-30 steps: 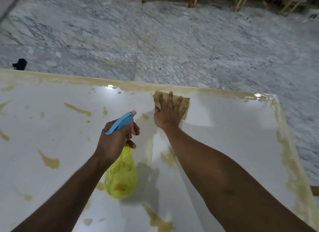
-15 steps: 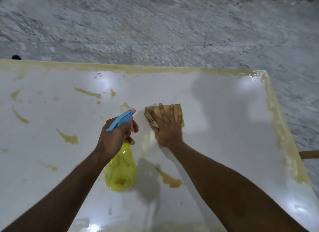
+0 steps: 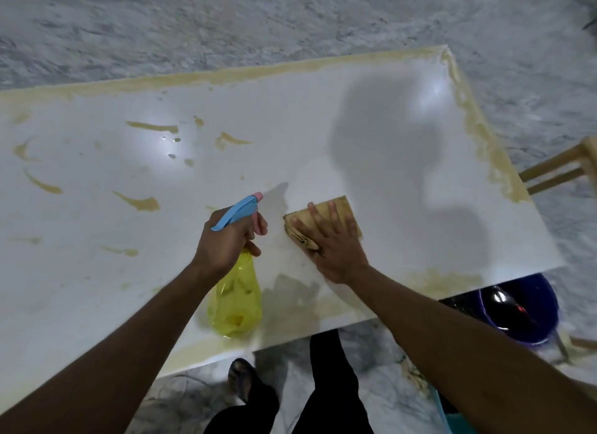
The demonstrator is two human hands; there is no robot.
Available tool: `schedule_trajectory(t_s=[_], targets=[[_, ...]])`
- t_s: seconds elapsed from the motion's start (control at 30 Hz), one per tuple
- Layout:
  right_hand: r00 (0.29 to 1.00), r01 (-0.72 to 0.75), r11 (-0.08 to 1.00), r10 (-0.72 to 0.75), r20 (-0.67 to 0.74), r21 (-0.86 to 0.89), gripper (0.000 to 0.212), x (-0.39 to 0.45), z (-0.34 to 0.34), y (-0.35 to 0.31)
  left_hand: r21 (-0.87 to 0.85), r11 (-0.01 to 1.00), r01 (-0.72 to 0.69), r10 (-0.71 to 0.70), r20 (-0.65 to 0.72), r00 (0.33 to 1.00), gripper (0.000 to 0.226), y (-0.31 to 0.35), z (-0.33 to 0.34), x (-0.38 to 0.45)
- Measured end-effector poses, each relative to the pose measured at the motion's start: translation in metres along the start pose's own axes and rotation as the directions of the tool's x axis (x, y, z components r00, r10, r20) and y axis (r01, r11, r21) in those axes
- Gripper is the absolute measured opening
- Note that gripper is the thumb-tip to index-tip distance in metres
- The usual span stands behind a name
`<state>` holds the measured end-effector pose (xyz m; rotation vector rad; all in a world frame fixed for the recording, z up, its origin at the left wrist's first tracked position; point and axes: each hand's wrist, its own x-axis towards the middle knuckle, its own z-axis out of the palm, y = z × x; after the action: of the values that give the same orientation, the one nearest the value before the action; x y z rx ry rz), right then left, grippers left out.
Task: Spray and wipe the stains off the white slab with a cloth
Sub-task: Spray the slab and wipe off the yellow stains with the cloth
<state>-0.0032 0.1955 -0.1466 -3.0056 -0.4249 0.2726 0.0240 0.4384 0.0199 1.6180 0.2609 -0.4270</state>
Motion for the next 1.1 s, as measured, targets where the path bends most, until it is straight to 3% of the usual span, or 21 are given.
schedule_trajectory(t_s=[0.07, 0.17, 0.23, 0.37, 0.47, 0.53, 0.6, 0.67, 0.77, 0.83, 0.97, 1.03, 1.1], targets=[[1.0, -0.009, 1.0, 0.009, 0.019, 0.0, 0.066, -0.025, 0.001, -0.007, 0.033, 0.999, 0.018, -0.02, 0.038, 0.999, 0.049, -0.01, -0.005, -0.013], [0.996, -0.036, 0.999, 0.034, 0.077, 0.027, 0.066, -0.063, 0.0, -0.017, 0.062, 0.998, 0.028, -0.033, 0.078, 0.996, 0.059, -0.019, -0.013, -0.03], [0.99, -0.048, 0.998, 0.044, 0.132, 0.033, 0.065, -0.085, -0.006, -0.023, 0.044, 0.998, 0.036, -0.04, 0.096, 0.995, 0.057, -0.021, -0.017, -0.041], [0.95, -0.067, 0.996, 0.045, 0.308, 0.06, 0.068, -0.115, -0.023, -0.031, 0.018, 0.999, 0.048, -0.05, 0.111, 0.993, 0.027, -0.021, -0.021, -0.064], [0.916, -0.133, 0.98, 0.064, 0.396, 0.149, 0.066, -0.122, -0.045, -0.036, 0.02, 0.998, 0.054, -0.056, 0.128, 0.99, 0.028, -0.026, -0.029, -0.075], [0.89, -0.328, 0.841, 0.121, 0.44, 0.431, 0.057, -0.116, -0.068, -0.039, 0.018, 0.998, 0.057, -0.059, 0.12, 0.991, 0.023, -0.03, -0.034, -0.082], [0.89, -0.451, 0.5, 0.193, 0.413, 0.74, 0.054, -0.106, -0.09, -0.041, 0.025, 0.998, 0.065, -0.067, 0.105, 0.992, 0.025, -0.034, -0.041, -0.087], [0.856, -0.491, 0.257, 0.319, 0.407, 0.833, 0.068, -0.093, -0.105, -0.038, 0.025, 0.997, 0.074, -0.076, 0.085, 0.994, 0.031, -0.039, -0.048, -0.09], [0.81, -0.466, -0.016, 0.396, 0.433, 0.885, 0.042, -0.062, -0.121, -0.035, 0.017, 0.997, 0.076, -0.077, 0.051, 0.996, 0.028, -0.039, -0.057, -0.087], [0.797, -0.401, -0.212, 0.399, 0.453, 0.891, 0.036, -0.035, -0.128, -0.034, -0.005, 0.996, 0.092, -0.092, 0.013, 0.996, 0.018, -0.033, -0.06, -0.079], [0.816, -0.383, -0.267, 0.351, 0.46, 0.884, 0.037, 0.026, -0.138, -0.034, -0.017, 0.996, 0.082, -0.083, -0.085, 0.993, 0.029, -0.021, -0.069, -0.053], [0.835, -0.395, -0.194, 0.331, 0.439, 0.898, 0.043, 0.065, -0.15, -0.033, -0.037, 0.997, 0.062, -0.066, -0.126, 0.99, 0.034, -0.009, -0.076, -0.035], [0.878, -0.377, -0.089, 0.283, 0.386, 0.922, 0.064, 0.104, -0.163, -0.033, -0.075, 0.996, 0.051, -0.063, -0.166, 0.984, 0.036, 0.006, -0.081, -0.017]])
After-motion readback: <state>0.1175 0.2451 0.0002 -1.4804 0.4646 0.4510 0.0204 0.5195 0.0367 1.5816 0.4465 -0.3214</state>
